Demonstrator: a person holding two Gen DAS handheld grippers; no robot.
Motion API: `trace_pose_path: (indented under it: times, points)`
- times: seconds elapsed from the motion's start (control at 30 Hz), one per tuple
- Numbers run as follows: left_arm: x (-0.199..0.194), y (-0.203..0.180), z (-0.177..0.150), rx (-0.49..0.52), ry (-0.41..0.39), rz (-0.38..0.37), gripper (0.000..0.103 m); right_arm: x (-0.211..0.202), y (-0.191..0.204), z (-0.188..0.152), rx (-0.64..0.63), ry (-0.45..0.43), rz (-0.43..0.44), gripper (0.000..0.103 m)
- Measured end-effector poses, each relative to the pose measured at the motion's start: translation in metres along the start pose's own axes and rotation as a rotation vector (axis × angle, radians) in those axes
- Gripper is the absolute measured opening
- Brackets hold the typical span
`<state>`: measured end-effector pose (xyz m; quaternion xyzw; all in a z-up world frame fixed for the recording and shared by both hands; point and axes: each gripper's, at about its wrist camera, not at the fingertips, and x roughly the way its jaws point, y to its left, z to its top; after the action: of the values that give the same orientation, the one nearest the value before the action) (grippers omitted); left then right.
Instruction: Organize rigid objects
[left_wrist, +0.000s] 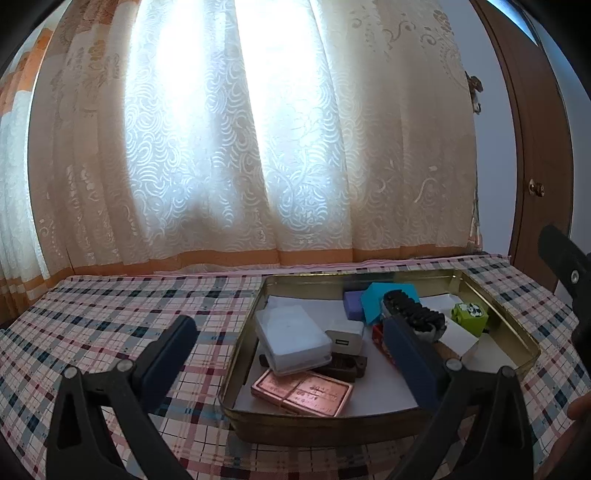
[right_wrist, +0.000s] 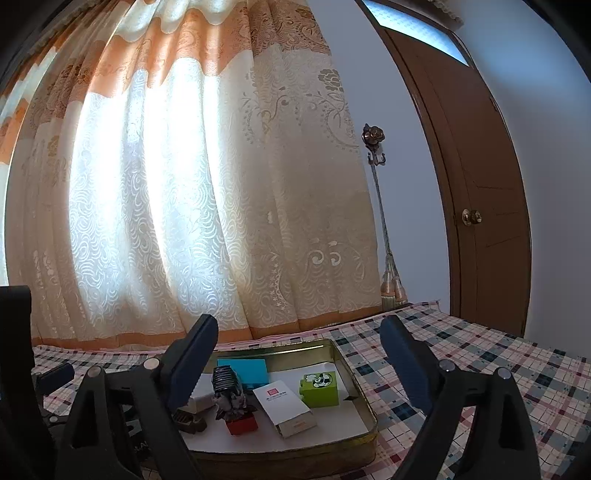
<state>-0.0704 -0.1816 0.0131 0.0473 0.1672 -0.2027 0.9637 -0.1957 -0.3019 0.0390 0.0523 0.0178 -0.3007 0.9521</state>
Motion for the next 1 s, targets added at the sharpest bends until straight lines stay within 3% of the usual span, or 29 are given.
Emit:
trace_pose_path:
  times: [0.5, 1.0]
  points:
    - [-0.001, 0.007, -0.002, -0.035, 0.011, 0.017, 0.103, -0.019, 0.014, 0.003, -0.087, -0.097, -0.018, 0.093]
    - [-0.006, 0.006, -0.002, -0.029, -0.013, 0.044, 0.103, -0.019, 0.015, 0.004, -0.094, -0.091, -0.015, 0.094]
